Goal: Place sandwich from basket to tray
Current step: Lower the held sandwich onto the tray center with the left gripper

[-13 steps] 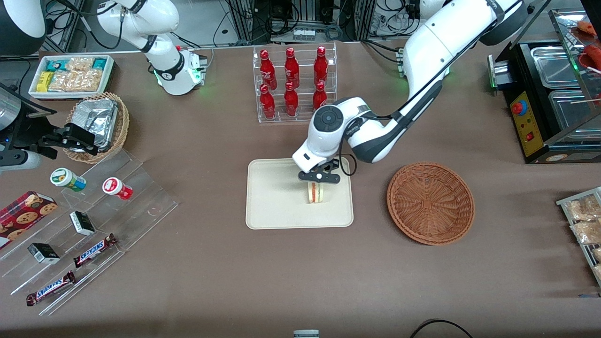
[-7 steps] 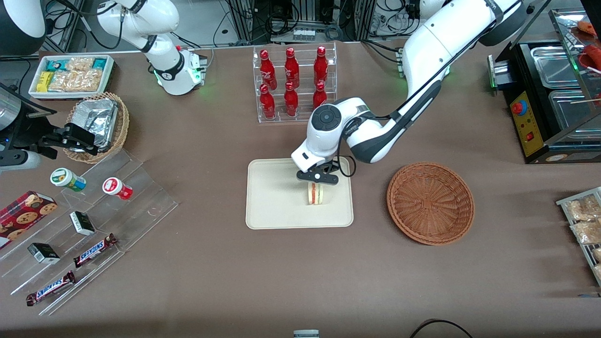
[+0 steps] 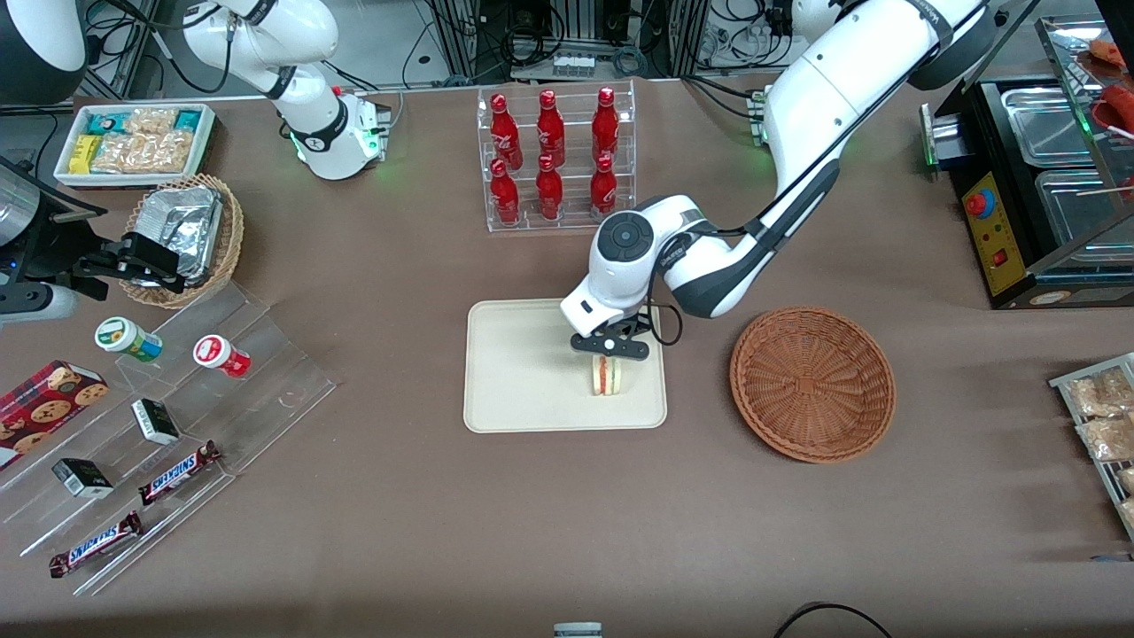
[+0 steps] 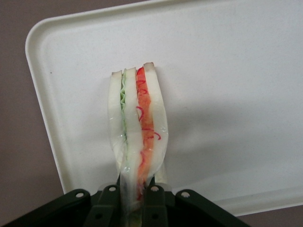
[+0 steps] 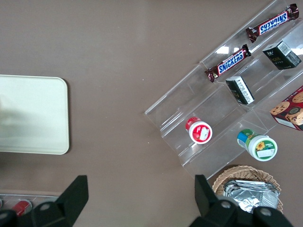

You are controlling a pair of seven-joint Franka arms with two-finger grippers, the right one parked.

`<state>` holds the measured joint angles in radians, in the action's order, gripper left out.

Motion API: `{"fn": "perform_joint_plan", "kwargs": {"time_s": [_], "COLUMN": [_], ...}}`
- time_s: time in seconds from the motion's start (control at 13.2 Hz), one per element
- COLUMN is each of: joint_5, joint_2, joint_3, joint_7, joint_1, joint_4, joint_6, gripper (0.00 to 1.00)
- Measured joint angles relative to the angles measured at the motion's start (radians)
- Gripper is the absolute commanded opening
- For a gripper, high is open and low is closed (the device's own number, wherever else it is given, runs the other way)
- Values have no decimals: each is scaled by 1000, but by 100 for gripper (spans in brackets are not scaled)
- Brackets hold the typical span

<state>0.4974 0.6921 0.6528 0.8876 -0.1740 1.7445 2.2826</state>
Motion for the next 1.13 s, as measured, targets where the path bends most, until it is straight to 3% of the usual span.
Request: {"fn": "perform_joint_plan", "kwargs": {"time_s": [0.15, 0.23, 0.3, 0.91, 1.13], "joint_5": [0, 0, 0, 0, 0], "joint_2": [8, 9, 9, 9, 2], "joint_3": [0, 0, 0, 0, 1], "joint_7": [0, 0, 0, 54, 61], "joint_1": [0, 0, -1, 0, 3], "joint_4": [-8, -11, -13, -39, -112], "joint_6": [1, 1, 1, -12, -150], "gripper": [0, 37, 98, 100, 100]}}
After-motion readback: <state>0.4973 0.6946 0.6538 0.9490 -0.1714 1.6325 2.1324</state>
